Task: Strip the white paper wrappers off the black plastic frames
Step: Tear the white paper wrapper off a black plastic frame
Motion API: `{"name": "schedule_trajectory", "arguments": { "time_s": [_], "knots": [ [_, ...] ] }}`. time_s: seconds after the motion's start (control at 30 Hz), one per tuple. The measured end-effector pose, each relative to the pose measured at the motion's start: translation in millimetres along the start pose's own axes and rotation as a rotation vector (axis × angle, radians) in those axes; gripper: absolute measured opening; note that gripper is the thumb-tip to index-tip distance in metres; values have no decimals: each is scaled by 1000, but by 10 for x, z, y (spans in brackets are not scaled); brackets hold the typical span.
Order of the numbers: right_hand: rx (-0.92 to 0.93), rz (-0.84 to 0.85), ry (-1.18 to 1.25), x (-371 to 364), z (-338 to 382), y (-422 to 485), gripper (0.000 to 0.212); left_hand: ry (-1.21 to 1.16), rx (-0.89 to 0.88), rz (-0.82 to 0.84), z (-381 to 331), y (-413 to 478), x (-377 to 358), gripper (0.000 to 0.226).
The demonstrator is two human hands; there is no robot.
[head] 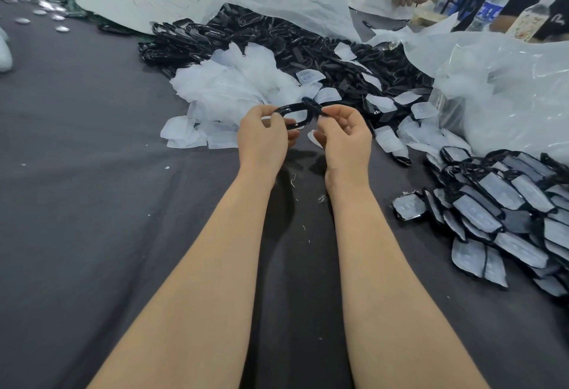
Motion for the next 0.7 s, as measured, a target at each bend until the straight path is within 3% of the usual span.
{"name": "schedule_trajectory", "arguments": {
  "time_s": [0.3, 0.7],
  "knots": [
    [302, 50, -485, -41, 72, -100, 19, 6, -29, -13, -41, -34, 17, 9],
    [262, 9, -411, -67, 45, -105, 17, 53, -75, 61, -47, -57, 16, 14]
  ]
}}
Point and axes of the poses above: each hand's wrist, its own y-axis towards the middle knuckle, its own x-axis out of the back of the hand, z = x × y, the point moved 2 cm from there along y, towards the middle knuckle, and after that the axes turned 9 degrees about -y, right-handed, at the moved point
